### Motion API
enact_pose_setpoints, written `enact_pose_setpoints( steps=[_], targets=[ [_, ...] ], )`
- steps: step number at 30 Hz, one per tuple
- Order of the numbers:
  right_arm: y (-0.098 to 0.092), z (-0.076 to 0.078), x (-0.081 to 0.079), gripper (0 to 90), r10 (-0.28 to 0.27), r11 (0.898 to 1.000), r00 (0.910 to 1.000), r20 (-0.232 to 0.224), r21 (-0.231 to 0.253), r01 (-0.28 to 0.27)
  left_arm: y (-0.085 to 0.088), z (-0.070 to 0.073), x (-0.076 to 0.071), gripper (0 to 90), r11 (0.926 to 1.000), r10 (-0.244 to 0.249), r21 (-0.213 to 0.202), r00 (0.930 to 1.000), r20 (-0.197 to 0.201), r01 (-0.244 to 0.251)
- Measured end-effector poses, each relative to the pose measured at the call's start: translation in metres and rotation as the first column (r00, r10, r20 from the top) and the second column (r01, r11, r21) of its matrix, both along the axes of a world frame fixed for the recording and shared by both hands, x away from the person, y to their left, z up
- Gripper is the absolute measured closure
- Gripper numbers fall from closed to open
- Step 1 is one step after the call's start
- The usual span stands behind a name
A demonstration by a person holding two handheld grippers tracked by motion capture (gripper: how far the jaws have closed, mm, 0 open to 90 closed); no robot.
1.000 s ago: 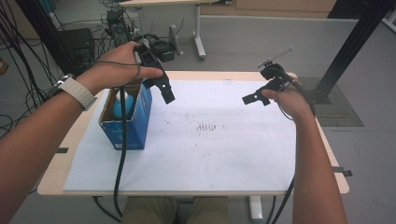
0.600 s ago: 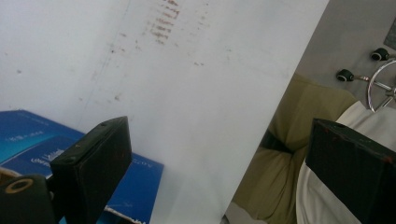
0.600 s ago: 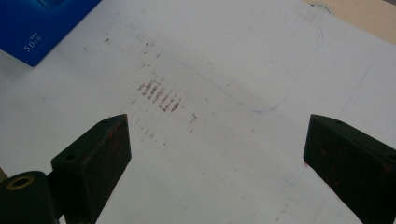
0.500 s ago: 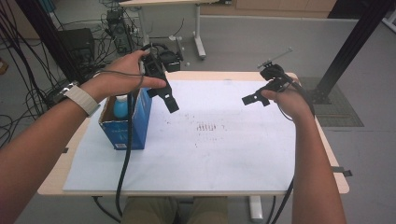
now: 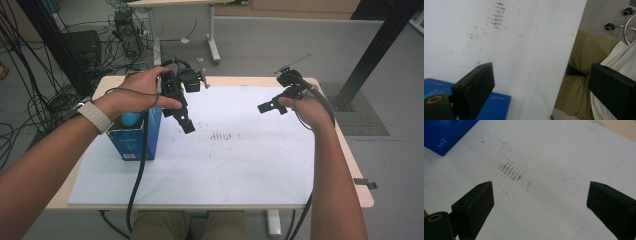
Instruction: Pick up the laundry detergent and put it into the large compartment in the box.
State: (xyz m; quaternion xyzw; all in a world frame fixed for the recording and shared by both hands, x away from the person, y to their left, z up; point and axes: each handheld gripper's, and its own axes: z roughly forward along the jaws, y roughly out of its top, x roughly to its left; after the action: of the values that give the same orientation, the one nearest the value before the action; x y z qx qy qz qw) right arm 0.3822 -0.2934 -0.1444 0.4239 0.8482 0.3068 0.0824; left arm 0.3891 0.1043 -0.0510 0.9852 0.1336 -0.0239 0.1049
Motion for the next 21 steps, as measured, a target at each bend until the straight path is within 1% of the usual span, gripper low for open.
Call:
enact_pose_setpoints(
  steps=[3,8,9,10,12,13,16,19,21],
  targets=[
    [0.000,0.000,-0.001,7.3,-0.001,1.000,1.0000,0.000,-0.001,0.001,-0.003,-0.003,-0.004,7.5,0.9999,-0.009,0.010,0.9999,0.005,0.009],
    [0.001,0.000,-0.001,7.3,-0.001,1.000,1.0000,0.001,-0.003,0.001,-0.004,-0.008,-0.007,7.5,0.9997,-0.021,0.011,0.9998,0.004,0.021],
    [0.002,0.000,-0.001,7.3,0.001,1.000,1.0000,0.002,-0.004,-0.001,-0.005,-0.008,-0.006,7.6,0.9994,-0.030,0.018,0.9996,0.002,0.030],
    [0.003,0.001,-0.001,7.3,0.000,1.000,1.0000,-0.001,-0.003,0.000,-0.005,-0.009,-0.007,7.5,0.9996,-0.024,0.015,0.9997,0.002,0.024],
    [0.004,0.001,-0.001,7.3,0.001,1.000,1.0000,-0.001,-0.003,-0.001,-0.006,-0.010,-0.006,7.5,0.9992,-0.034,0.021,0.9994,-0.001,0.034],
    [0.004,0.001,0.000,7.3,0.004,1.000,1.0000,0.000,-0.003,-0.004,-0.005,-0.012,-0.007,7.5,0.9995,-0.027,0.014,0.9996,-0.001,0.027],
    [0.005,0.001,0.000,7.3,0.005,1.000,1.0000,0.001,-0.004,-0.005,-0.005,-0.014,-0.006,7.5,0.9991,-0.038,0.019,0.9993,-0.003,0.038],
    [0.005,0.001,0.000,7.3,0.004,1.000,1.0000,0.000,-0.004,-0.004,-0.003,-0.015,-0.007,7.5,0.9995,-0.029,0.010,0.9996,-0.001,0.029],
    [0.006,0.001,0.001,7.3,0.006,1.000,1.0000,-0.001,-0.005,-0.006,-0.003,-0.016,-0.008,7.5,0.9995,-0.031,0.012,0.9995,0.000,0.031]
  ],
)
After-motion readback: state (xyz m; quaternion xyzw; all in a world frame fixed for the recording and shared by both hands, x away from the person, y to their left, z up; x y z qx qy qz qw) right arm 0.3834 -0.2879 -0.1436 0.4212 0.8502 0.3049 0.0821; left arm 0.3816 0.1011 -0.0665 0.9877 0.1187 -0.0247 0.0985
